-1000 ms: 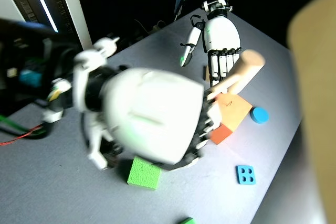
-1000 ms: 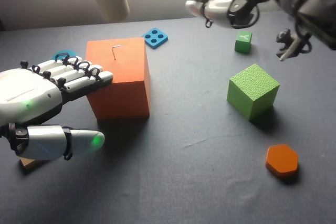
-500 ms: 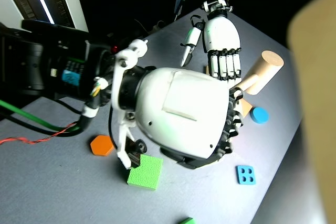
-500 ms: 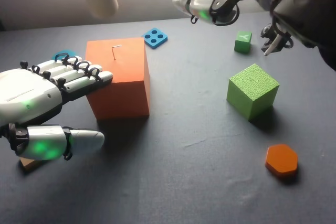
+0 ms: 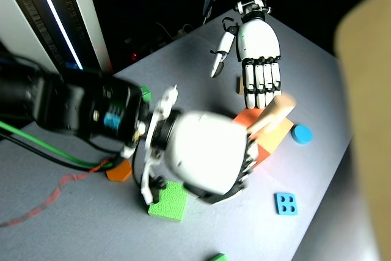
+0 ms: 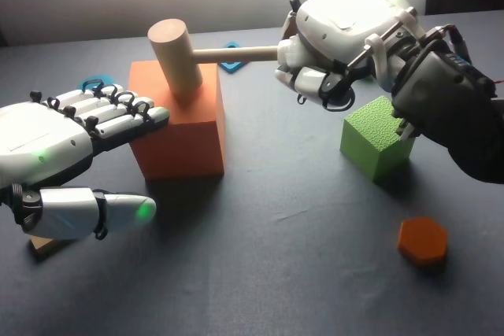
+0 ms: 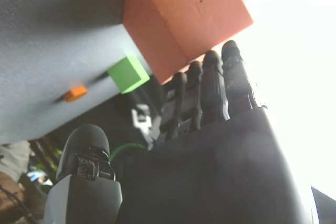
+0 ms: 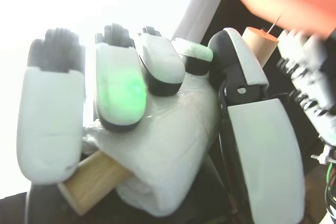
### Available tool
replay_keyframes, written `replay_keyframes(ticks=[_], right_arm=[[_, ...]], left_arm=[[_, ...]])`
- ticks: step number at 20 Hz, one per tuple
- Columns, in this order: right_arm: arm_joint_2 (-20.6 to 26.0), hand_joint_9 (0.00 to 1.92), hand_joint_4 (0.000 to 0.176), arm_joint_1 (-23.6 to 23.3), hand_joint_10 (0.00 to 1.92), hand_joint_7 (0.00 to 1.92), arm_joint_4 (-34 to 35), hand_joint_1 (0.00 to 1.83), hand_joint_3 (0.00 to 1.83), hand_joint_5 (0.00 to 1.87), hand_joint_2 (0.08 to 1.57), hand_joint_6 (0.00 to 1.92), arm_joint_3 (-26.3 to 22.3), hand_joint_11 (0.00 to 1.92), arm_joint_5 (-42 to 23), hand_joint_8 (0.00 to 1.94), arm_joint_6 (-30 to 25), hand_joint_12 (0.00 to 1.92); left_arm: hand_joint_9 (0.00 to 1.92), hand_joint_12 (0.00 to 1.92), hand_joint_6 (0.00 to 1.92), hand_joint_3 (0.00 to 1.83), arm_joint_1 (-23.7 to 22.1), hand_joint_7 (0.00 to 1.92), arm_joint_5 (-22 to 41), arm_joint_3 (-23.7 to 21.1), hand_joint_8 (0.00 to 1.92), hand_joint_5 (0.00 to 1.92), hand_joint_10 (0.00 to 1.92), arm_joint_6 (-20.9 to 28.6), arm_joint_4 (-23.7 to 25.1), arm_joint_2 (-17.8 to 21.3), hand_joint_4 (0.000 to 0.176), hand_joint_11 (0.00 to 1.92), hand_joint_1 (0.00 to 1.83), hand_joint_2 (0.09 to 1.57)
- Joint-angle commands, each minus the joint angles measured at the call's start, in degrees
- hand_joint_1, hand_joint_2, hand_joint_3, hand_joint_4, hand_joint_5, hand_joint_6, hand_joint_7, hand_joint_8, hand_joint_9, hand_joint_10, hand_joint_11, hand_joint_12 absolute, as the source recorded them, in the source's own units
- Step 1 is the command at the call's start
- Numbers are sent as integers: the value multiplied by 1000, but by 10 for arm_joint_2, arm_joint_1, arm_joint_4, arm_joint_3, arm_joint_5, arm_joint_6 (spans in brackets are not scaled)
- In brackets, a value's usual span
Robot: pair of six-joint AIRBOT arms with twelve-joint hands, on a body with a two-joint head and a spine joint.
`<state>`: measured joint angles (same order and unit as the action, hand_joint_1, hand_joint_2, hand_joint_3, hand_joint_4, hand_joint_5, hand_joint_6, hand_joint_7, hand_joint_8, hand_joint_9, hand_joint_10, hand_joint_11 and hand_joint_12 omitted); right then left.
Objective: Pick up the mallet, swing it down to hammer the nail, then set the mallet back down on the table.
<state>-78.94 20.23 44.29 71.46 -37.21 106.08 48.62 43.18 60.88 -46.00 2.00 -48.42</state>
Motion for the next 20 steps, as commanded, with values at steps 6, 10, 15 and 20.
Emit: replay_keyframes(ticks=[6,10,15,20], right_arm=[[18,1758,176,-19,1921,1688,-28,413,103,1395,1571,1921,-14,1842,-38,1941,20,1921],[34,1762,176,-56,1921,1687,-54,401,115,1411,1571,1921,-32,1844,-52,1941,20,1921],[26,1739,176,-27,1921,1668,-63,378,122,1380,1571,1921,-27,1811,-48,1941,18,1921],[11,1751,176,14,1921,1681,-65,371,127,1386,1571,1921,4,1824,-28,1941,20,1921]], left_arm=[[39,10,2,0,-4,59,46,3,2,89,2,2,-7,0,0,13,0,1217],[39,11,2,0,-4,60,46,3,2,93,1,2,-7,0,0,11,0,1215],[29,2,0,1,-4,52,46,4,0,90,0,2,-7,0,0,1,0,1221],[43,7,2,0,-4,63,46,4,4,96,5,2,-7,0,0,15,0,1215]])
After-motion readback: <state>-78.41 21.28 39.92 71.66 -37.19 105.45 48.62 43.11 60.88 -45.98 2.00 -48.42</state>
